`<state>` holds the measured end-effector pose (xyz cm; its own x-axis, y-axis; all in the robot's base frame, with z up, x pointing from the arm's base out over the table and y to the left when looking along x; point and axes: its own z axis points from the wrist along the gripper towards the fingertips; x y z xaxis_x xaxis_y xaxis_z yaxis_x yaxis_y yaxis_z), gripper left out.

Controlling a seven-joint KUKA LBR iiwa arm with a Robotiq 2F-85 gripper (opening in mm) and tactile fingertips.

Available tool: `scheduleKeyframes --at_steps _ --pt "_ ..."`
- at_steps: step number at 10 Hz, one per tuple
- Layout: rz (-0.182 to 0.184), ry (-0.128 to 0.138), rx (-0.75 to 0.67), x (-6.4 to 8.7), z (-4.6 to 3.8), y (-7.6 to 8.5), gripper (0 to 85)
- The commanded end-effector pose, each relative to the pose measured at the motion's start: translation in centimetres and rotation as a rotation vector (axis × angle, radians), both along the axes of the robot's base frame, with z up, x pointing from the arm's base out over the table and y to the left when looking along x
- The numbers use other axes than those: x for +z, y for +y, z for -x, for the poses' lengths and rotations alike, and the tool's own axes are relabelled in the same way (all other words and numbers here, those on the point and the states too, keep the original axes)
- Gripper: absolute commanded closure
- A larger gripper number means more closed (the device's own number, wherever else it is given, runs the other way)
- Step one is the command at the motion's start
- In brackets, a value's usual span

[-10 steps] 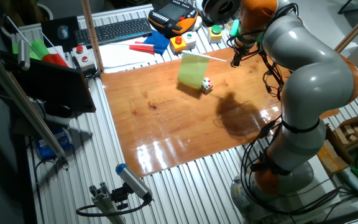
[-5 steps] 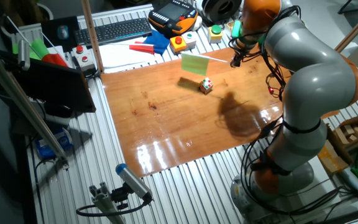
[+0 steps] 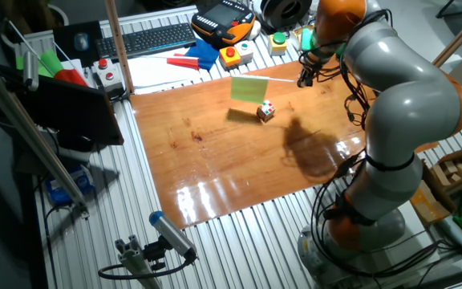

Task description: Wave the flag

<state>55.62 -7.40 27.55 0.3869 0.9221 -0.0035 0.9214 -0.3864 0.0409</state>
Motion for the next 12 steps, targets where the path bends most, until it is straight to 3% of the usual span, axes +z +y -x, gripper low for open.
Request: scheduleKeyframes --at_steps 1,5,7,10,12 --pt "0.009 0.013 0.646 0.03 0.01 -0.05 84.3" --pt "-0.024 0.092 1.175 0.17 -0.01 -0.31 84.3" --pt "-0.024 0.133 1.397 0.31 0.2 -0.35 84.3" --pt "-0.034 0.142 1.665 0.33 0.37 -0.2 84.3" --pt "-0.001 0.156 1.804 0.39 0.45 -0.21 84.3"
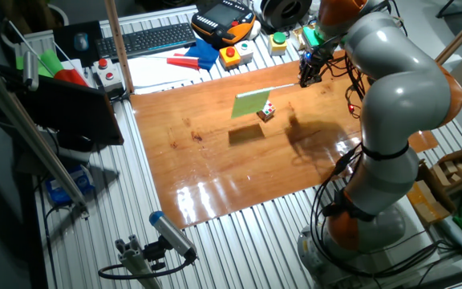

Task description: Wave the flag

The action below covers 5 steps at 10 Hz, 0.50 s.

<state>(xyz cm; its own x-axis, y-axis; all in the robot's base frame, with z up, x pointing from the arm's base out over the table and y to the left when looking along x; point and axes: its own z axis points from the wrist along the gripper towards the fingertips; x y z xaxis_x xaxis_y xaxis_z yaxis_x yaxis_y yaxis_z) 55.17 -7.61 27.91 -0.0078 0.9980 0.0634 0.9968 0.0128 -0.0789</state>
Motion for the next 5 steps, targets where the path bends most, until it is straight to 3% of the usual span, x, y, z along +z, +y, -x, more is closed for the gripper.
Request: scheduleKeyframes --at_steps 1,5 --pt "0.006 0.0 1.468 0.0 -0.05 -0.03 84.3" --pt "0.022 -0.014 1.654 -0.12 -0.23 -0.15 84.3"
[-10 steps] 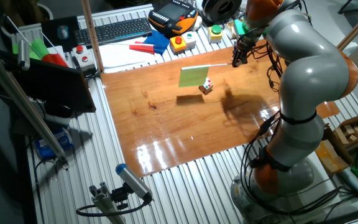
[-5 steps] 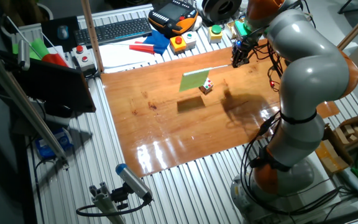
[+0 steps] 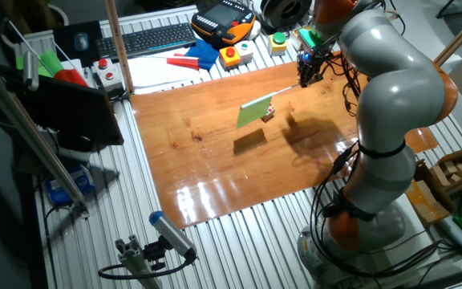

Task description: Wave the flag

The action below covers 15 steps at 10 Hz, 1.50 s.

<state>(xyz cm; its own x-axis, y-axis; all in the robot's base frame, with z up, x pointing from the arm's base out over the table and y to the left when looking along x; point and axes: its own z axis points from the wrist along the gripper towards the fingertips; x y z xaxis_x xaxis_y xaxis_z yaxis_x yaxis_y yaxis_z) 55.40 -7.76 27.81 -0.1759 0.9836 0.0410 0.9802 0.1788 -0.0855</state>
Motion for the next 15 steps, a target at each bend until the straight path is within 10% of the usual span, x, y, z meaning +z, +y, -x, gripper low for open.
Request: scheduleKeyframes --at_steps 1,15 --pt "0.003 0.0 1.516 -0.02 -0.01 -0.02 84.3" --pt "0.059 -0.005 1.683 -0.98 -0.3 0.73 84.3"
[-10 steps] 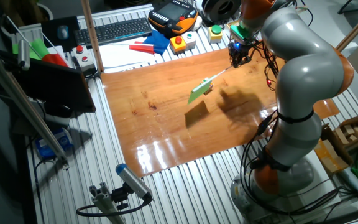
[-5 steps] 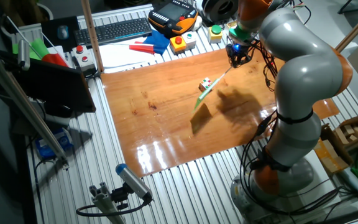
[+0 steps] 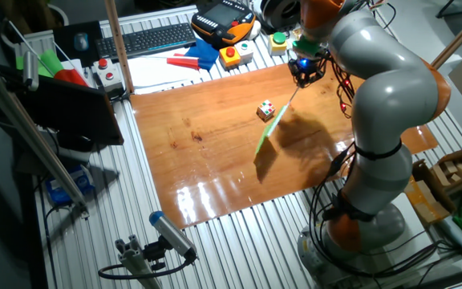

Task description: Wave the flag

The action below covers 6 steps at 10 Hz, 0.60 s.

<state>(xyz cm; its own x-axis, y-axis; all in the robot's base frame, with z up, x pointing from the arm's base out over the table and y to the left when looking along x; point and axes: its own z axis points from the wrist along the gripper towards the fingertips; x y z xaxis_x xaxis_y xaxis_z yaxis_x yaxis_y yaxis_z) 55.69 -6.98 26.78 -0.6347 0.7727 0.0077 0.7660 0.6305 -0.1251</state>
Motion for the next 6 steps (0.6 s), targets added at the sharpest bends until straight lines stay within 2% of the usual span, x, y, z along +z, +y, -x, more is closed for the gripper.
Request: scheduleKeyframes --at_steps 1,3,4,6 --pt "0.001 -0.008 1.154 -0.26 0.05 0.27 84.3" --pt "-0.049 -0.044 0.953 -0.95 0.05 0.93 84.3" --pt "-0.044 -0.04 0.842 -0.99 -0.02 1.03 84.3" --pt "-0.046 -0.067 0.578 -1.12 0.01 1.16 84.3"
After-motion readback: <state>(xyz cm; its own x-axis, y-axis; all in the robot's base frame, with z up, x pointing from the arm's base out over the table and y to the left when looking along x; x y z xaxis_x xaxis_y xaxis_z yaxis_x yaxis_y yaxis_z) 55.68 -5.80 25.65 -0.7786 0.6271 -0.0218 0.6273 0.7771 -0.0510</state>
